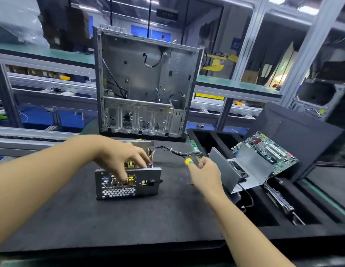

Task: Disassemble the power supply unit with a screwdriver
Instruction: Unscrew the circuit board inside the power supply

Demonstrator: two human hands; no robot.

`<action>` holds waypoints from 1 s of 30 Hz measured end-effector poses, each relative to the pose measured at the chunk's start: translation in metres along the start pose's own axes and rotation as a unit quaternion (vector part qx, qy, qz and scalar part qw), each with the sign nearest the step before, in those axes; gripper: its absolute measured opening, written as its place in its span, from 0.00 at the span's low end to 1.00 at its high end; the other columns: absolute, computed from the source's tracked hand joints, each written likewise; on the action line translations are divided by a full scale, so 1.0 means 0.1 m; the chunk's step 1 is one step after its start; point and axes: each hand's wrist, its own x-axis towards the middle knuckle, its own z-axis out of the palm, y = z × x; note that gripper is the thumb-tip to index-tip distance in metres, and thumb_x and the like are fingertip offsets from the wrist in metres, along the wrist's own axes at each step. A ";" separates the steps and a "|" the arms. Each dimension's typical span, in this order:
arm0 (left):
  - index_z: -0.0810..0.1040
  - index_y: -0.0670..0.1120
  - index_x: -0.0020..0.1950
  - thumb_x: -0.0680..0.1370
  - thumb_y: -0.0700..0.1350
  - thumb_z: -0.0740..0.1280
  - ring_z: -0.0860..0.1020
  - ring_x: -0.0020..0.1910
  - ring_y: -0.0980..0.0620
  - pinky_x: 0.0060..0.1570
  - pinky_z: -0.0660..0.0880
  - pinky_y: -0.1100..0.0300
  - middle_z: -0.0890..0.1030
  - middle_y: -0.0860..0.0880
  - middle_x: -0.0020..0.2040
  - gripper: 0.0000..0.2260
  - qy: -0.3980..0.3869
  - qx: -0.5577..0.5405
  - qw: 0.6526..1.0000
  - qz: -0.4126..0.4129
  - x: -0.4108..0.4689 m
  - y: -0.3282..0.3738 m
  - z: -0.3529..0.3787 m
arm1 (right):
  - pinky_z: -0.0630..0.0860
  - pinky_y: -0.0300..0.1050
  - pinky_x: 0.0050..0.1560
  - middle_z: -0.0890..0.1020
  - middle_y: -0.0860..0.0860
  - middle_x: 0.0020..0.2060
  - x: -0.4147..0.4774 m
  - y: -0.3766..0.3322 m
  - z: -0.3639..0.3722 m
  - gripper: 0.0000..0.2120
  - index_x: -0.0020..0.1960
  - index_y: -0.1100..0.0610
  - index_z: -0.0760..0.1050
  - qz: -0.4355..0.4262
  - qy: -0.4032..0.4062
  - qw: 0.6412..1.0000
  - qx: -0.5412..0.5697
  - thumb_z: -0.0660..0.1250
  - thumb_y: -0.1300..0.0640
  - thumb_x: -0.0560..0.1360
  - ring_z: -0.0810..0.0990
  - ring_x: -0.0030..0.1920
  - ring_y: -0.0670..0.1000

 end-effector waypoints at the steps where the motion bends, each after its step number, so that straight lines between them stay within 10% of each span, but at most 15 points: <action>1: 0.74 0.57 0.71 0.72 0.42 0.72 0.64 0.68 0.60 0.55 0.61 0.75 0.63 0.62 0.74 0.28 0.008 0.004 1.000 -0.004 -0.04 -0.03 0.03 | 0.68 0.42 0.36 0.72 0.52 0.44 -0.03 0.00 -0.02 0.15 0.40 0.54 0.62 -0.014 0.002 1.000 -0.021 0.65 0.51 0.78 0.75 0.44 0.57; 5: 0.74 0.61 0.69 0.73 0.42 0.69 0.62 0.74 0.57 0.68 0.66 0.52 0.61 0.64 0.75 0.27 0.054 0.046 0.997 -0.032 -0.14 -0.07 0.12 | 0.70 0.48 0.47 0.71 0.59 0.57 -0.20 -0.02 0.04 0.12 0.59 0.62 0.65 -0.023 -0.026 0.994 -0.100 0.62 0.56 0.80 0.73 0.48 0.57; 10: 0.65 0.63 0.76 0.78 0.45 0.66 0.56 0.78 0.55 0.74 0.58 0.49 0.54 0.64 0.79 0.28 0.154 -0.064 0.986 -0.027 -0.23 0.02 0.16 | 0.67 0.46 0.46 0.72 0.59 0.60 -0.32 -0.14 0.09 0.17 0.61 0.61 0.62 0.011 -0.162 0.939 -0.303 0.62 0.53 0.78 0.75 0.57 0.61; 15: 0.70 0.63 0.71 0.81 0.50 0.63 0.63 0.74 0.57 0.67 0.58 0.47 0.67 0.63 0.74 0.19 0.229 -0.085 0.969 -0.033 -0.37 0.08 0.30 | 0.69 0.44 0.34 0.71 0.57 0.30 -0.27 -0.39 -0.15 0.07 0.40 0.59 0.67 0.049 -0.259 0.940 -0.215 0.60 0.57 0.74 0.69 0.29 0.55; 18: 0.78 0.60 0.64 0.81 0.48 0.64 0.71 0.67 0.58 0.64 0.64 0.50 0.75 0.62 0.65 0.14 0.291 -0.116 0.950 -0.014 -0.51 0.11 0.43 | 0.69 0.41 0.28 0.69 0.54 0.29 -0.37 -0.60 -0.32 0.04 0.37 0.54 0.67 0.052 -0.276 0.955 -0.101 0.61 0.57 0.70 0.67 0.24 0.51; 24: 0.83 0.57 0.49 0.80 0.45 0.66 0.80 0.38 0.55 0.40 0.78 0.58 0.84 0.55 0.42 0.09 0.433 -0.347 0.827 -0.087 -0.76 0.08 0.66 | 0.73 0.43 0.24 0.78 0.53 0.34 -0.64 -1.05 -0.11 0.09 0.52 0.56 0.76 -0.044 -0.311 0.936 0.161 0.62 0.60 0.72 0.73 0.28 0.50; 30: 0.84 0.46 0.51 0.82 0.54 0.64 0.82 0.38 0.53 0.33 0.72 0.61 0.87 0.49 0.48 0.13 0.338 -0.622 0.696 -0.115 -1.17 -0.05 0.97 | 0.81 0.52 0.34 0.80 0.57 0.42 -1.13 -1.50 0.81 0.11 0.59 0.59 0.72 -0.087 -0.374 0.899 0.209 0.65 0.66 0.78 0.79 0.33 0.50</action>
